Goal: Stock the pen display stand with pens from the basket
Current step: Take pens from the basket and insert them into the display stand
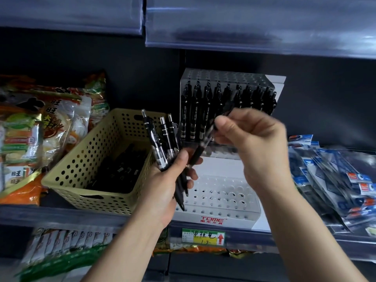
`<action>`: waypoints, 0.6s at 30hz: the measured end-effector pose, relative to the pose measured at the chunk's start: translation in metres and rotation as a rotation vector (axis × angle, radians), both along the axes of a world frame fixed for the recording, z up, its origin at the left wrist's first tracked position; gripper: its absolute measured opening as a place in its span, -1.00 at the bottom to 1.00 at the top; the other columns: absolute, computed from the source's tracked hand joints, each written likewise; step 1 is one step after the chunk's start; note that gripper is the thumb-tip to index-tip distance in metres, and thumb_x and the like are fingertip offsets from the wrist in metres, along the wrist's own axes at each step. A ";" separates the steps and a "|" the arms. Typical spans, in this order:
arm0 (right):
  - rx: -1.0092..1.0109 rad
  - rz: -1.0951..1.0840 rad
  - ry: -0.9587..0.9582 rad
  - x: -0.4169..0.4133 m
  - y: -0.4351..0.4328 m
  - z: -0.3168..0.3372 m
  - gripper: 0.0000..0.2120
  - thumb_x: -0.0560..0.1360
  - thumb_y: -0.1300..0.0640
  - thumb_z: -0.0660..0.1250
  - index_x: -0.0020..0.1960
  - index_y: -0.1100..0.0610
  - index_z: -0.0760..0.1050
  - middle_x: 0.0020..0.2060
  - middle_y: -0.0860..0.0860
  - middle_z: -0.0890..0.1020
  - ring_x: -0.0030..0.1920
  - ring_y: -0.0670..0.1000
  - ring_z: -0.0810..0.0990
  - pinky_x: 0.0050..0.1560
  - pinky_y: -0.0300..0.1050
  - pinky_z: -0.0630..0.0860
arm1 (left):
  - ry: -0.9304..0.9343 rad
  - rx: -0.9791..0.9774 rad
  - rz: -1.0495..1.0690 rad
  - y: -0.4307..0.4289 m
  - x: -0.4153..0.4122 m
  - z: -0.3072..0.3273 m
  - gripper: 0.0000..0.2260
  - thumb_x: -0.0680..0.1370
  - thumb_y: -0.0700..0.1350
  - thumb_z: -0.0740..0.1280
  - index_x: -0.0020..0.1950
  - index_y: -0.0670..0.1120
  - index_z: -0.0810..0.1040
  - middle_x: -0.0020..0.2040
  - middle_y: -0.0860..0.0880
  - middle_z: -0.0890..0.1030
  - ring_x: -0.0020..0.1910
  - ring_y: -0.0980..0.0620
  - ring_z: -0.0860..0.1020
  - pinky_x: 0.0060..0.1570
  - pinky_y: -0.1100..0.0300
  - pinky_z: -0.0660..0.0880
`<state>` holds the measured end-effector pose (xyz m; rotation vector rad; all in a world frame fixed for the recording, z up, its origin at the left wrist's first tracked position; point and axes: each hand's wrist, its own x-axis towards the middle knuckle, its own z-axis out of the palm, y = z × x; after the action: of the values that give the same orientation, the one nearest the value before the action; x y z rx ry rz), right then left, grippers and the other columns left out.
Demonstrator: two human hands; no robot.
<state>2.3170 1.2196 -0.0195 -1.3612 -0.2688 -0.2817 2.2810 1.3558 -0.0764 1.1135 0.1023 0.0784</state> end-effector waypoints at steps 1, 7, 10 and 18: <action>0.020 -0.052 -0.050 0.000 -0.003 0.003 -0.84 0.30 0.20 0.49 -0.16 0.15 0.55 -0.36 0.03 0.69 -0.36 -0.01 0.65 -0.28 -0.16 0.58 | 0.016 0.013 0.020 0.000 0.000 0.000 -0.85 0.50 -0.12 0.30 -0.07 -0.13 0.64 -0.17 -0.13 0.68 -0.39 0.01 0.47 -0.43 0.19 0.35; 0.024 -0.266 -0.195 0.006 -0.013 0.009 -0.85 0.39 0.22 0.50 -0.22 0.08 0.53 -0.39 -0.02 0.65 -0.35 -0.01 0.61 -0.21 -0.08 0.58 | 0.070 0.081 0.066 -0.002 0.000 -0.004 -0.84 0.53 -0.13 0.29 -0.01 -0.18 0.61 -0.23 -0.06 0.65 -0.43 0.03 0.44 -0.49 0.22 0.35; -0.044 -0.363 -0.244 0.008 -0.012 0.007 -0.85 0.40 0.18 0.49 -0.22 0.04 0.52 -0.34 0.03 0.64 -0.30 0.03 0.61 -0.17 0.00 0.60 | 0.083 0.074 0.071 -0.002 0.000 -0.003 -0.84 0.52 -0.12 0.30 -0.01 -0.17 0.61 -0.26 -0.05 0.63 -0.44 0.03 0.44 -0.50 0.24 0.35; -0.071 -0.473 -0.360 0.010 -0.011 0.011 -0.83 0.43 0.16 0.47 -0.21 0.03 0.48 -0.32 0.04 0.61 -0.30 0.05 0.61 -0.21 -0.01 0.59 | 0.086 0.077 0.059 -0.002 0.001 -0.002 -0.82 0.55 -0.12 0.28 0.01 -0.19 0.61 -0.28 -0.06 0.63 -0.44 0.03 0.43 -0.50 0.23 0.34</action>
<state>2.3270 1.2085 -0.0081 -1.4296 -0.2528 -0.9243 2.2820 1.3538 -0.0787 1.1910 0.2105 0.0879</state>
